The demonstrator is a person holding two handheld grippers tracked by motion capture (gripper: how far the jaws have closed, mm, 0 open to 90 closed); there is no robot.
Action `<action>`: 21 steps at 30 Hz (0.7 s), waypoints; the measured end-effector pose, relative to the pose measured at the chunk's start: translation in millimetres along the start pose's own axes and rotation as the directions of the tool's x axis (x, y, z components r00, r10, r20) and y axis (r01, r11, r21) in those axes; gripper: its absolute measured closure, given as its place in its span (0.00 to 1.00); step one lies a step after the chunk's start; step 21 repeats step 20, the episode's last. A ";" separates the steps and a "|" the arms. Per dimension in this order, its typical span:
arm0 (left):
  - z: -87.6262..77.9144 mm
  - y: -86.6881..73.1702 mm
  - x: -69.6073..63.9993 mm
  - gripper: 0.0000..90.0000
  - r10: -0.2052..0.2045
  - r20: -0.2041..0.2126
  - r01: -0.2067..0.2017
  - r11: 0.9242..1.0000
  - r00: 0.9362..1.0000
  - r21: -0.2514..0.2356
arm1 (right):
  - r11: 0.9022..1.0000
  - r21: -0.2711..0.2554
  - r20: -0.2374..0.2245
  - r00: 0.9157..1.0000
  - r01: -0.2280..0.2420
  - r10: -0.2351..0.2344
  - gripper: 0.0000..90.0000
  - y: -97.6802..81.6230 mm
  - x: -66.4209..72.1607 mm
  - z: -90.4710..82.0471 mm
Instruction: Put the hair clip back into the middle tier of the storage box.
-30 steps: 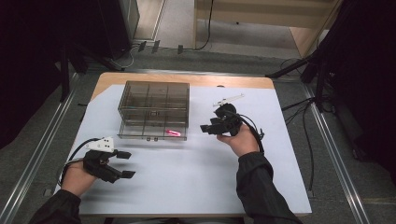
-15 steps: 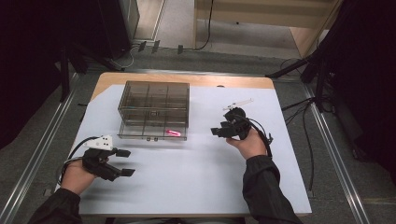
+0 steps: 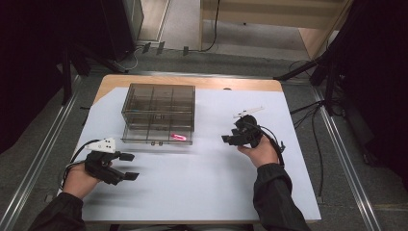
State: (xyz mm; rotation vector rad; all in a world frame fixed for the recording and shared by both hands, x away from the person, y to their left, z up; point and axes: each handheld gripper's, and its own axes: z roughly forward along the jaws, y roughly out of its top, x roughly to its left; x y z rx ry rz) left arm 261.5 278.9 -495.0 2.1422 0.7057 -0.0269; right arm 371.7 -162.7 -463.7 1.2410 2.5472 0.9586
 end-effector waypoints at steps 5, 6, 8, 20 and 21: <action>0.6 -0.4 1.1 0.25 -0.006 -0.011 0.006 1.000 1.000 0.005 | 1.000 0.011 0.004 1.000 0.012 -0.012 0.56 -1.2 0.3 3.5; 0.7 -0.3 1.5 0.25 -0.014 -0.010 0.014 1.000 1.000 0.003 | 1.000 0.018 0.003 1.000 0.010 -0.010 0.56 -1.6 0.8 5.1; 0.4 0.1 1.6 0.25 -0.019 -0.012 0.019 1.000 1.000 0.002 | 0.999 0.028 0.000 1.000 0.021 -0.021 0.56 -2.0 1.4 7.6; 1.6 0.4 2.7 0.25 -0.035 -0.027 0.035 0.999 0.999 -0.007 | 1.000 0.018 -0.007 1.000 0.016 -0.016 0.55 -2.1 0.9 6.0; 1.6 0.4 2.7 0.25 -0.035 -0.027 0.035 0.999 0.999 -0.007 | 1.000 0.018 -0.007 1.000 0.016 -0.016 0.55 -2.1 0.9 6.0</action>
